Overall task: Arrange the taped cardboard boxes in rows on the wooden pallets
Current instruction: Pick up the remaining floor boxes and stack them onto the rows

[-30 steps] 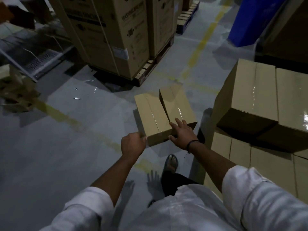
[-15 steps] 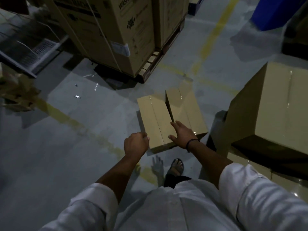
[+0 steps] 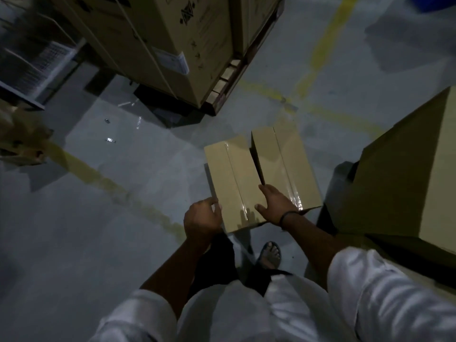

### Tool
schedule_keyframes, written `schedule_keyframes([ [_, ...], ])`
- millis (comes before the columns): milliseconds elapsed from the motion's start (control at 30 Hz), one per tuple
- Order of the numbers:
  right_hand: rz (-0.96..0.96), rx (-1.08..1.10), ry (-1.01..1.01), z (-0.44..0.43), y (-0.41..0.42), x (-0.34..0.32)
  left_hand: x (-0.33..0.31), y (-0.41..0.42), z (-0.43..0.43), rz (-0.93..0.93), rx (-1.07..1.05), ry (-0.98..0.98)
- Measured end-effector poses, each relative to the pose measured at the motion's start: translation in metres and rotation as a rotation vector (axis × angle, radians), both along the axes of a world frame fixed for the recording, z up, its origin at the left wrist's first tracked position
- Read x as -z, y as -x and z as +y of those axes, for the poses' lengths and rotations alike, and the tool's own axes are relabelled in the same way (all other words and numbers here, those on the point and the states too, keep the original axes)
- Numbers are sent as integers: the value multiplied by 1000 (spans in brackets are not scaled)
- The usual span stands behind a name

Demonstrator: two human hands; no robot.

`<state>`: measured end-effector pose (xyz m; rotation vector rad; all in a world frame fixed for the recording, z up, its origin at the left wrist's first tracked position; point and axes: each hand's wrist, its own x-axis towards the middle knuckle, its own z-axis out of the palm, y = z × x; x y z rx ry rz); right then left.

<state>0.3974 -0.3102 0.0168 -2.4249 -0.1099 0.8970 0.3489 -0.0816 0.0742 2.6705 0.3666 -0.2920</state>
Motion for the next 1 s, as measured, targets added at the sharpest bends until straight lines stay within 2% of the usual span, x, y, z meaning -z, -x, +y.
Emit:
schedule_keyframes([
  [100,26,44,19,3,-19,34,60,-21,10,-14,82,59],
  [333,48,61,94,27,-79,168,216,-82,20,328,245,-134],
  [467,95,12,143,46,-124,256,314,-124,36,483,316,-99],
  [600,128,31,165,62,-153,325,389,-151,52,501,346,1],
  [700,130,56,197,73,-161,357,424,-166,61,520,328,115],
  [767,132,43,246,80,-164,367,435,-174,63,521,311,125],
  [867,98,24,312,85,-170,377,435,-183,57,551,278,144],
  [1000,69,88,264,85,-177,383,430,-188,49,526,249,145],
])
